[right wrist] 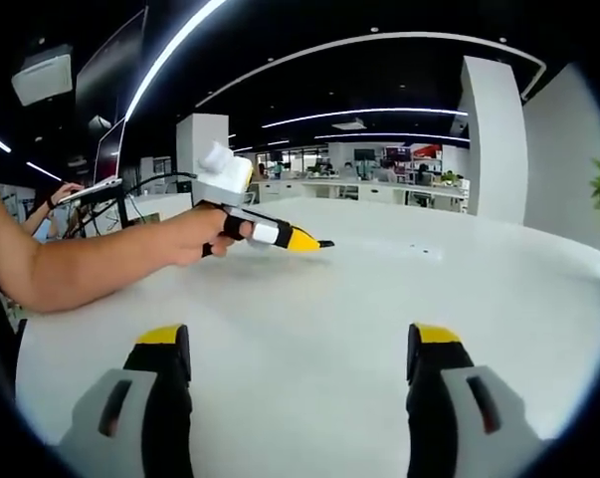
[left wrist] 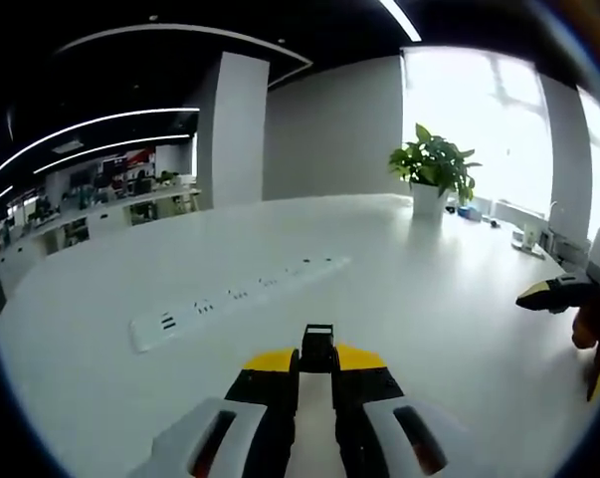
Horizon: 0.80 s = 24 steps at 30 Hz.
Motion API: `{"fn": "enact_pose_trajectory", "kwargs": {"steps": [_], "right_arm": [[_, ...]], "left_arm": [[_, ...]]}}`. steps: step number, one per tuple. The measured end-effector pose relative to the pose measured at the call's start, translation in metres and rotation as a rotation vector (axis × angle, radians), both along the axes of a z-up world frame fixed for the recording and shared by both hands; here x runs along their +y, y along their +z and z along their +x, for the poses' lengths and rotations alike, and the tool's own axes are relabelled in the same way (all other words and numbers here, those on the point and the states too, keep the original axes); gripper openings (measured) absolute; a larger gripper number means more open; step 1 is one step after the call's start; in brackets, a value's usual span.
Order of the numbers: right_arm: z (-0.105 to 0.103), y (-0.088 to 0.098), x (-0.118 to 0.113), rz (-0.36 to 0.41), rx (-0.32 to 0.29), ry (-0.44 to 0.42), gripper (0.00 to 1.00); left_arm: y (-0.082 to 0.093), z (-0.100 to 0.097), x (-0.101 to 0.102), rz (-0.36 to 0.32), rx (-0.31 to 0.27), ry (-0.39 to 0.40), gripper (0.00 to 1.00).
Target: Snap the two parts of the plastic buckle together until the buckle closes and remains connected.
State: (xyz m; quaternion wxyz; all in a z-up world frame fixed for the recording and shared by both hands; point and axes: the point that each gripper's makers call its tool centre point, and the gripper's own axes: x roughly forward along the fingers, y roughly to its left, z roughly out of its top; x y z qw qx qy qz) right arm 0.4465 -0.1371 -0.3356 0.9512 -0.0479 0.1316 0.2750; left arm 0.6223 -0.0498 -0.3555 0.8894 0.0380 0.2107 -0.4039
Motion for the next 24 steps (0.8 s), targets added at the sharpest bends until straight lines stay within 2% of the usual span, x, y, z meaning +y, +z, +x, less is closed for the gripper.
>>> {"fn": "enact_pose_trajectory", "kwargs": {"steps": [6, 15, 24], "right_arm": [[0.000, -0.002, 0.001, 0.004, 0.009, 0.005, 0.90], [0.001, -0.003, -0.002, -0.003, 0.011, -0.003, 0.89], [0.002, -0.006, 0.000, -0.002, 0.021, -0.003, 0.90]], "left_arm": [[-0.003, -0.001, -0.003, 0.009, 0.004, -0.006, 0.10], [0.010, 0.013, -0.014, -0.021, 0.002, 0.000, 0.10], [0.005, 0.029, -0.014, -0.017, 0.011, 0.004, 0.10]]}}
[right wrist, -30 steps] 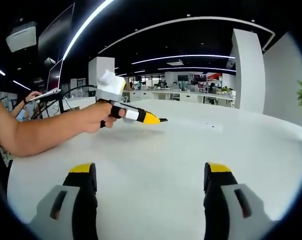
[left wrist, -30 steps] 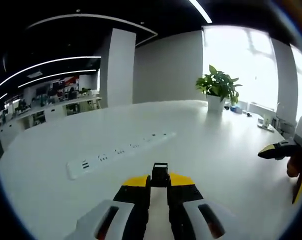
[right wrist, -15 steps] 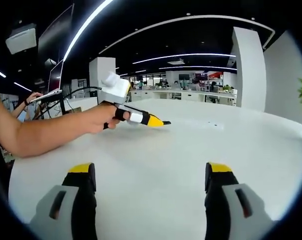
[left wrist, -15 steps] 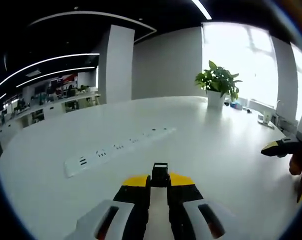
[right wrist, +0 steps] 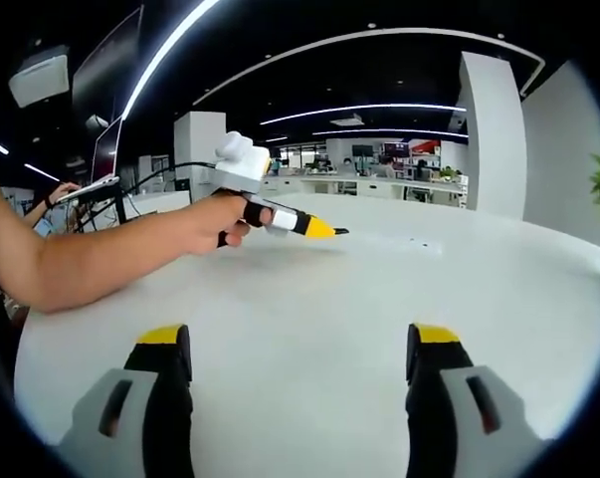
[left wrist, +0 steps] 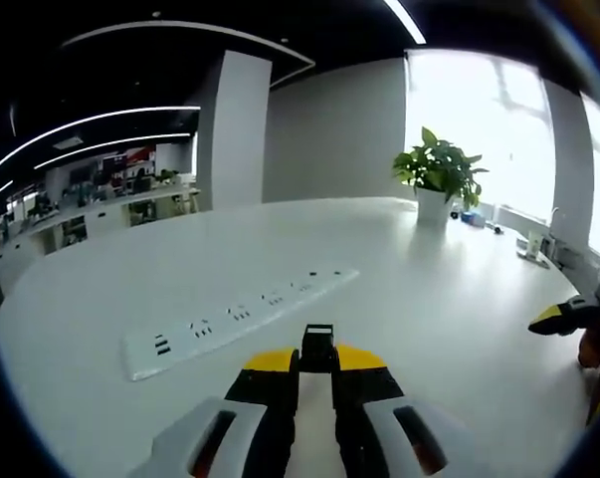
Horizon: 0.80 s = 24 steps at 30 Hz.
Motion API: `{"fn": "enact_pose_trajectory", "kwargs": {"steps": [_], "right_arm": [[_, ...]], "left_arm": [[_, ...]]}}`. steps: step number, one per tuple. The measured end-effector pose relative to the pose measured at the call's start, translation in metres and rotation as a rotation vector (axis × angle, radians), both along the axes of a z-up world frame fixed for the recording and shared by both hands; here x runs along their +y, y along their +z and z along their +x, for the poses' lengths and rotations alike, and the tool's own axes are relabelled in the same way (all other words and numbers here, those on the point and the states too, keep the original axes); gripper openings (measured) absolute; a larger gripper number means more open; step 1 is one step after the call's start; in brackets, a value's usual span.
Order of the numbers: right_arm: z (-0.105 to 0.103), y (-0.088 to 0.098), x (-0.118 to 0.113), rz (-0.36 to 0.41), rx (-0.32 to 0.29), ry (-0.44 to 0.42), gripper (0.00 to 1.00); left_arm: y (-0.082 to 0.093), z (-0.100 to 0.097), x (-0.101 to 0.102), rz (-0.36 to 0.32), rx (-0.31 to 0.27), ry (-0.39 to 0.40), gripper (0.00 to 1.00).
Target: Snap the two parts of the plastic buckle together until the buckle closes and remains connected.
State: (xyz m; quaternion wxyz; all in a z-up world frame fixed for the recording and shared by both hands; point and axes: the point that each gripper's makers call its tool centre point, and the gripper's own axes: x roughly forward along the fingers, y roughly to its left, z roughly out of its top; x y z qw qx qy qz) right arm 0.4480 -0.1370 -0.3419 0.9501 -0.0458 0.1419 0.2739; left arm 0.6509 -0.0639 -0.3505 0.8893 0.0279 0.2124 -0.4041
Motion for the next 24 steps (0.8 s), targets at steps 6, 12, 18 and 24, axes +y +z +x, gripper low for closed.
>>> {"fn": "enact_pose_trajectory", "kwargs": {"steps": [6, 12, 18, 24], "right_arm": [[0.000, -0.001, 0.001, -0.001, 0.001, 0.003, 0.90], [0.000, 0.000, 0.002, -0.001, 0.001, 0.008, 0.90], [0.000, 0.001, 0.001, 0.001, -0.006, 0.005, 0.90], [0.000, 0.001, 0.000, -0.005, -0.008, 0.007, 0.90]], "left_arm": [[-0.006, 0.005, 0.001, 0.009, 0.007, 0.002, 0.10], [-0.009, 0.006, -0.001, 0.022, 0.003, 0.004, 0.10], [-0.012, 0.007, -0.002, 0.031, 0.001, 0.005, 0.10], [-0.004, 0.022, -0.003, -0.001, 0.000, 0.038, 0.10]]}}
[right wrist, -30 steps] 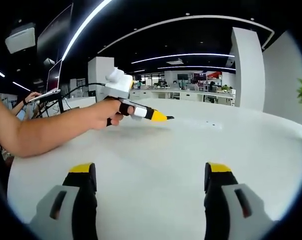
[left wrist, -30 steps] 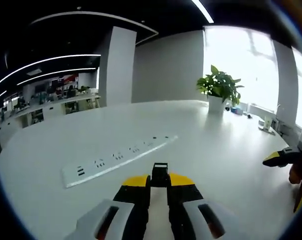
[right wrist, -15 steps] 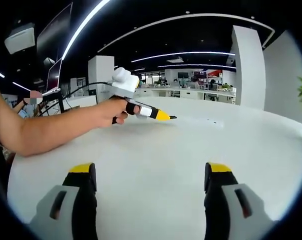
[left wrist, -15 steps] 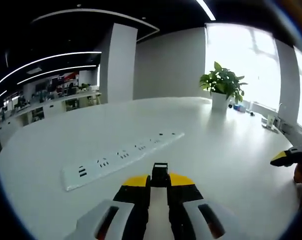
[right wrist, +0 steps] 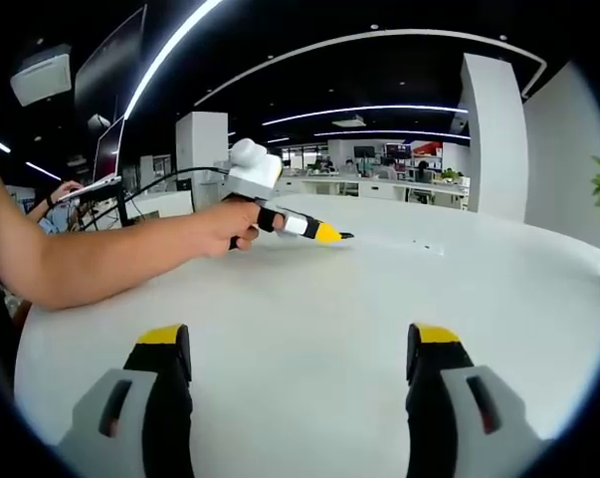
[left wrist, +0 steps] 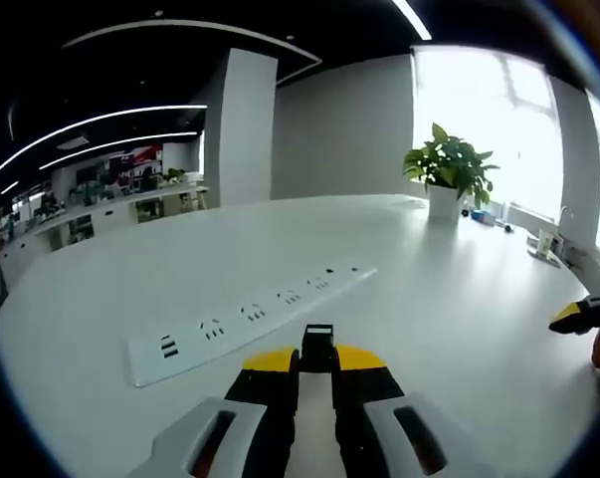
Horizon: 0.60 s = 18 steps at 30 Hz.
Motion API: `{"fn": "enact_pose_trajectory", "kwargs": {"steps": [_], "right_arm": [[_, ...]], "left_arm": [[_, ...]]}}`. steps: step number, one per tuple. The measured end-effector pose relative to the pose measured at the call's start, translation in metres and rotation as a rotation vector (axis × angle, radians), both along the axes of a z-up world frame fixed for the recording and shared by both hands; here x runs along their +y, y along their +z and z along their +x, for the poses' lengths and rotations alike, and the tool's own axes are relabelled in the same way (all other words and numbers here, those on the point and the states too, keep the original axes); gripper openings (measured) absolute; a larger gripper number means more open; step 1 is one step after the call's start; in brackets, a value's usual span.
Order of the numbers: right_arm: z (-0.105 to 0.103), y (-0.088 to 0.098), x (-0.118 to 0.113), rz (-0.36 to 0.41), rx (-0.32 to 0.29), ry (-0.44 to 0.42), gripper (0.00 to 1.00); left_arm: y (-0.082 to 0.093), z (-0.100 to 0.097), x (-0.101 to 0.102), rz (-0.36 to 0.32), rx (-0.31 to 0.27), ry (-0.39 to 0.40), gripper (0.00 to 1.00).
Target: Snap the two parts of the plastic buckle together until the buckle closes and remains connected.
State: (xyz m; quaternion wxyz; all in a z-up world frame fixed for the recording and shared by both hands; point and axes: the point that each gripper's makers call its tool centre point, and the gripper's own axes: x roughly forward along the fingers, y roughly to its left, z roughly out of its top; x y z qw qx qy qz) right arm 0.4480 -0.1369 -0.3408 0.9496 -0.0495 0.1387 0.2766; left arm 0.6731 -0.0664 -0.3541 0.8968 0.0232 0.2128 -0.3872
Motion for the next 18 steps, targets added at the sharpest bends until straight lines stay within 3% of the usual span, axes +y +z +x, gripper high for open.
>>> {"fn": "enact_pose_trajectory", "kwargs": {"steps": [6, 18], "right_arm": [[0.001, -0.002, -0.001, -0.007, 0.004, -0.002, 0.90], [-0.001, -0.003, 0.004, -0.008, 0.008, 0.020, 0.90]], "left_arm": [[-0.003, 0.001, -0.008, 0.009, 0.000, -0.015, 0.10], [-0.013, 0.004, -0.003, 0.038, 0.006, -0.012, 0.10]]}}
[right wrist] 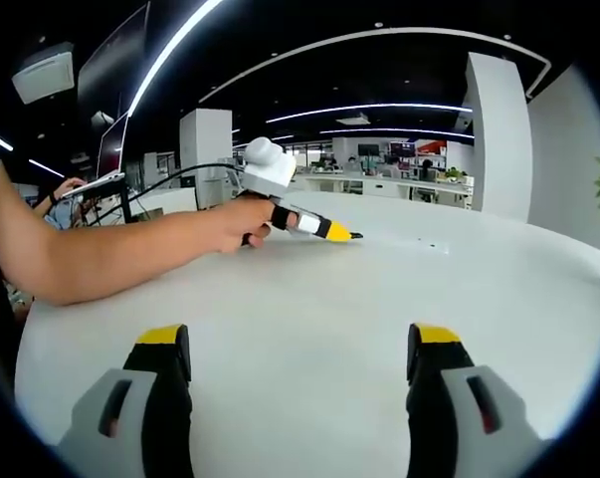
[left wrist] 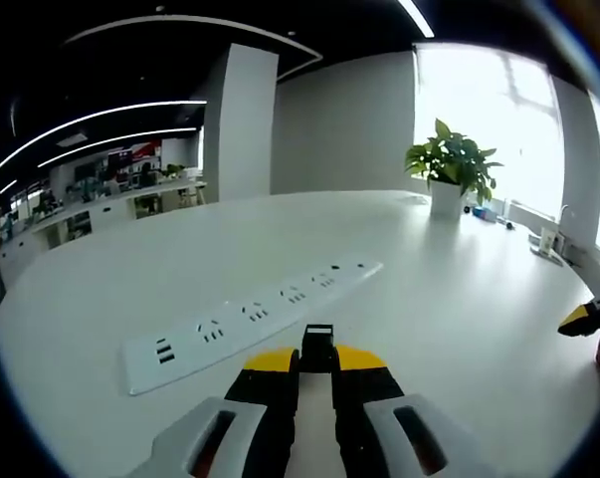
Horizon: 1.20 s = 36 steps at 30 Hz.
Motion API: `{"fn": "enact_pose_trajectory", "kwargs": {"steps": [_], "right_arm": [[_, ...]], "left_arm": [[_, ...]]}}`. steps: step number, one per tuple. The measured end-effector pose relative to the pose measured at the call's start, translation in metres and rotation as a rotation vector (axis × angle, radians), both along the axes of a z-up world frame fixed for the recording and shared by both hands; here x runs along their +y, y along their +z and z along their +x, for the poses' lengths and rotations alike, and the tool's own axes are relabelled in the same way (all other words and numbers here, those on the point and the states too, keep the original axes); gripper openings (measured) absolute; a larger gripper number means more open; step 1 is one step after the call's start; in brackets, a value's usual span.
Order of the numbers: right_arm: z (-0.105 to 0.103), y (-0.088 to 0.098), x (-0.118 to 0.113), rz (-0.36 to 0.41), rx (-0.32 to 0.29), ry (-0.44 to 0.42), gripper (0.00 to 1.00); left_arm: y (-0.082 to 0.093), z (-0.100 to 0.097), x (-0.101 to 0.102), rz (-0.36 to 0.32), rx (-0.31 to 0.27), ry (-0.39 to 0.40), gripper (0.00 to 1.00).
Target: Snap the two parts of the plastic buckle together until the buckle closes and remains connected.
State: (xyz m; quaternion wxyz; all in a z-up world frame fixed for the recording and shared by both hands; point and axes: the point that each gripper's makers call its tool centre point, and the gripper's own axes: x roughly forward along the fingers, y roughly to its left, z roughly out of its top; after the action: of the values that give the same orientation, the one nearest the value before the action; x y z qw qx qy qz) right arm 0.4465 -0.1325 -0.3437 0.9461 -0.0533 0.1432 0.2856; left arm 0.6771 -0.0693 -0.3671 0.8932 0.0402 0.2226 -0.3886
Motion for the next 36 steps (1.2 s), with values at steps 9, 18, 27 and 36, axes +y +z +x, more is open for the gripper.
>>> {"fn": "enact_pose_trajectory", "kwargs": {"steps": [9, 18, 27, 36], "right_arm": [[0.000, 0.000, 0.000, -0.003, -0.001, 0.001, 0.90], [0.001, 0.000, 0.000, -0.007, -0.004, 0.001, 0.90], [-0.001, 0.000, 0.002, -0.010, -0.004, 0.008, 0.90], [-0.001, -0.001, 0.003, -0.018, -0.005, 0.012, 0.90]], "left_arm": [[-0.004, -0.002, -0.002, 0.020, 0.013, -0.009, 0.10], [-0.007, -0.009, -0.001, 0.060, 0.032, -0.022, 0.10], [-0.007, -0.010, -0.001, 0.116, -0.003, -0.031, 0.11], [-0.008, -0.008, -0.002, 0.119, -0.010, -0.027, 0.11]]}}
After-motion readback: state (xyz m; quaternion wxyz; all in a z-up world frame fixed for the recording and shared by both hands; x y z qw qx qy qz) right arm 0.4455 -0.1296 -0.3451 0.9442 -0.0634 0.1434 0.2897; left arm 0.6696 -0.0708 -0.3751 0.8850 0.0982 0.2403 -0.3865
